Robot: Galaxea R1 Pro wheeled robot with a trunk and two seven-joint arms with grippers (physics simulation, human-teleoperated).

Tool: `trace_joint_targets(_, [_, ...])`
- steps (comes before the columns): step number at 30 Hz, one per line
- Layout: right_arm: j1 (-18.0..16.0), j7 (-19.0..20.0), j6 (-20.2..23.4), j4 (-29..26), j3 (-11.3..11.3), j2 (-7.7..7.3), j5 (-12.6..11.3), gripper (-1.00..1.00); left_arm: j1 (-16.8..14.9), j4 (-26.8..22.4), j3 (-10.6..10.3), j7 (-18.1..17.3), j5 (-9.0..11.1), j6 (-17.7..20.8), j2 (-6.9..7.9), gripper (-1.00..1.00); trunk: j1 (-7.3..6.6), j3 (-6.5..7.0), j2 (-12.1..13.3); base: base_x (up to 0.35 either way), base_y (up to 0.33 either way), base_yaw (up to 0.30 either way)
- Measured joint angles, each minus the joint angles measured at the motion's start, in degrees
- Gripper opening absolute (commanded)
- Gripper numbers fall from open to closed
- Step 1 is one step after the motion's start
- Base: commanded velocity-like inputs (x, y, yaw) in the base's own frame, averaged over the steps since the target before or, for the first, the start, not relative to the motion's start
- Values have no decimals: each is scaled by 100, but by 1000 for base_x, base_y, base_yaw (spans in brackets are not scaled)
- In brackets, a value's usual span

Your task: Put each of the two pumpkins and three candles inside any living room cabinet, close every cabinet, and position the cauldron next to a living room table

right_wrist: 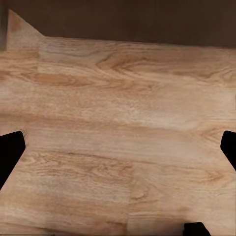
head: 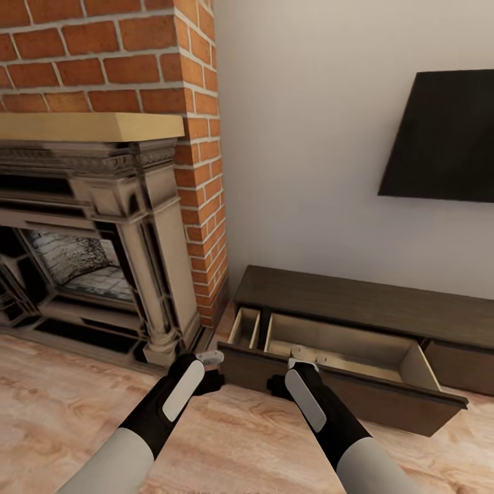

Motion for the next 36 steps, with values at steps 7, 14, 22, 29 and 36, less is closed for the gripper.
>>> trace_joint_targets(7, [-2, 0, 0, 0, 0, 4, 0, 100, 0, 2, -32, 1, -6, 0, 0, 100, 0, 33, 0, -184, 0, 257])
trace_joint_targets(14, [2, 0, 0, 0, 8, 8, 8, 100, 0, 5, -11, -15, 1, 0, 0, 100, -1, 67, 0, -15, 0, 258])
trace_joint_targets(22, [-2, 0, 0, -1, 9, 8, 8, 100, 0, 5, -2, -19, 0, 0, 0, 100, 1, 105, 0, -156, 0, 258])
trace_joint_targets(29, [0, -1, 0, 0, 9, 8, 9, 100, 0, 5, 1, -29, 1, 0, 0, 100, -1, 139, 0, -55, 0, 258])
trace_joint_targets(36, [0, -8, 0, 0, 9, 8, 16, 100, 0, 5, 7, -36, 1, 0, 0, 100, -1, 172, 0, -2, 0, 259])
